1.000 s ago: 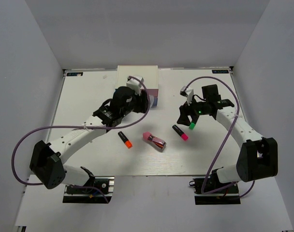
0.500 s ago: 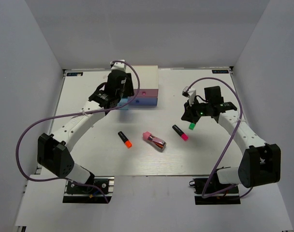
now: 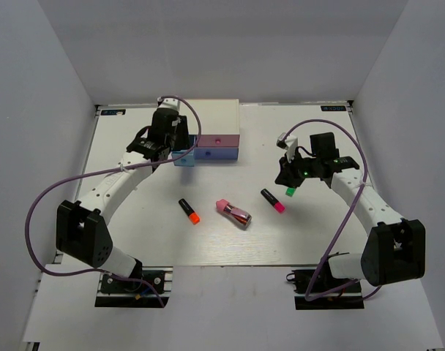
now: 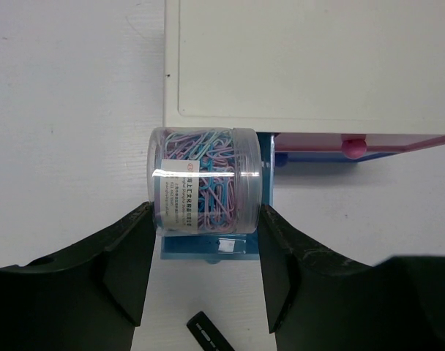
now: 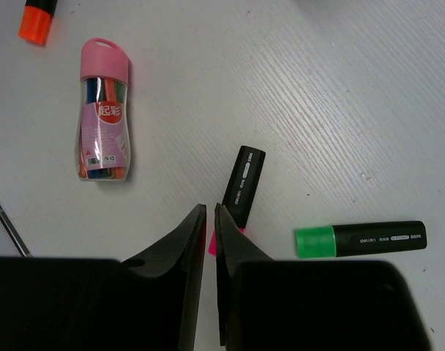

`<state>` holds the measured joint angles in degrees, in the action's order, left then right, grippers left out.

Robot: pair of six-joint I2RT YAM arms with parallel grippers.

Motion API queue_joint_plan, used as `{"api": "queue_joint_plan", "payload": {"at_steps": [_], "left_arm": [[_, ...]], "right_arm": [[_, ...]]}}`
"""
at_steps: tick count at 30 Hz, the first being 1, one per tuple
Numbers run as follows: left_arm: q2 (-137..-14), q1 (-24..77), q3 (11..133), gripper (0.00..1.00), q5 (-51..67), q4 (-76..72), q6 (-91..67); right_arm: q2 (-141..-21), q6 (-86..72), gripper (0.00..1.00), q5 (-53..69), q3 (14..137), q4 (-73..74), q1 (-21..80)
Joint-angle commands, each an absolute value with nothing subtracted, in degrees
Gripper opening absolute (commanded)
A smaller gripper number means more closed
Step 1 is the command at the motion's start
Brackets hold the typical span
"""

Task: Sort the stationery into containers
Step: Place the stationery in the drawer.

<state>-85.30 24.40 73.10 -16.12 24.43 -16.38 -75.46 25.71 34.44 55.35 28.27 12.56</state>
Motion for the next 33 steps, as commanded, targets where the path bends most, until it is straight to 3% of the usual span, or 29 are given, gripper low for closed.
{"api": "queue_joint_plan", "payload": {"at_steps": [1, 7, 15, 17, 22, 25, 33], "left_arm": [[-82.96, 23.91, 72.6, 0.12, -13.62, 22.94, -15.47], [-83.5, 23.91, 72.6, 0.26, -13.01, 22.41, -15.47], [-84.55, 23.91, 73.13, 0.28, -11.87, 22.41, -14.94], [-84.55, 23.91, 73.13, 0.33, -11.87, 22.41, -14.94], [-84.55, 23.91, 72.6, 0.62, -12.39, 22.94, -14.94], [-84.55, 23.91, 72.6, 0.69, -12.92, 22.94, -14.94], [-84.55, 23.91, 74.35, 0.73, -12.92, 22.94, -15.46]], "right_arm": [[-75.06, 25.22, 0.16, 34.89, 56.07, 26.89, 12.04], [-75.23, 25.49, 0.17, 34.81, 56.07, 27.33, 12.04], [-75.41, 25.31, 0.2, 34.72, 56.25, 27.16, 11.87], [-75.59, 25.31, 0.2, 34.8, 56.16, 27.16, 12.13], [-75.85, 25.4, 0.2, 34.89, 56.51, 27.16, 11.87], [-76.02, 25.31, 0.2, 34.98, 56.69, 27.33, 12.04], [-76.11, 25.4, 0.21, 34.81, 56.78, 27.69, 11.87]]}}
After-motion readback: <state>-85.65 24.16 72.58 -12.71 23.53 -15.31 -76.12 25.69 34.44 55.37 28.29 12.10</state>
